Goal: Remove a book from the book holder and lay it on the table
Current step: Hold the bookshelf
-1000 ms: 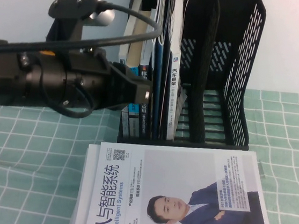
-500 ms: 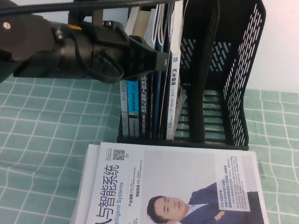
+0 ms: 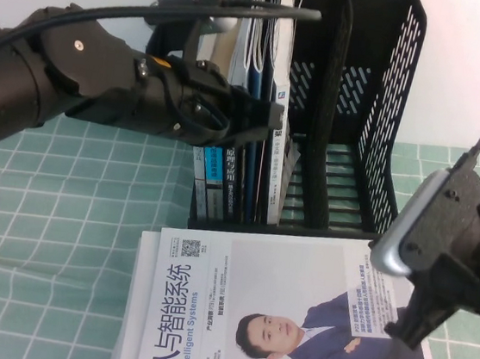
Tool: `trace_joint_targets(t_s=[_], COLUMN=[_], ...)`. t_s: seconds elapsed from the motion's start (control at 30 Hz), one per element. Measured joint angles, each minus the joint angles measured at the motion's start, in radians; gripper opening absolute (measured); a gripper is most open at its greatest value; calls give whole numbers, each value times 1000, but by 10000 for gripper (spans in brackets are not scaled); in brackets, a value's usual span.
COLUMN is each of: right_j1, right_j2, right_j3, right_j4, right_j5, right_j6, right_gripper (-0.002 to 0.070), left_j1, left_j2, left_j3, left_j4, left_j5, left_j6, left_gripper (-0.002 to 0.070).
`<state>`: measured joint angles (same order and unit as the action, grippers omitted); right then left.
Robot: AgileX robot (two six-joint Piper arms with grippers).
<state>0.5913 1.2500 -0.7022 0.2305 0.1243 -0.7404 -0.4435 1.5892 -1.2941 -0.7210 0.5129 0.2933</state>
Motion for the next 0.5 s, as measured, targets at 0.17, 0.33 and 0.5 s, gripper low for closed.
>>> trace_joint_targets(t_s=[0.17, 0.33, 0.5], right_j1=[-105, -256, -251], right_j2=[68, 83, 76], right_j3=[-4, -4, -4], right_j4=[2, 55, -58], right_j5=[-23, -159, -425], right_j6=[103, 164, 361], right_gripper=[-2, -2, -2], left_j1=[0, 0, 0], left_j2=[0, 0, 1], left_j3=[0, 0, 0], left_j4=[4, 4, 4], left_j5=[-32, -44, -44], left_j6=[-64, -73, -73], left_gripper=[-2, -2, -2])
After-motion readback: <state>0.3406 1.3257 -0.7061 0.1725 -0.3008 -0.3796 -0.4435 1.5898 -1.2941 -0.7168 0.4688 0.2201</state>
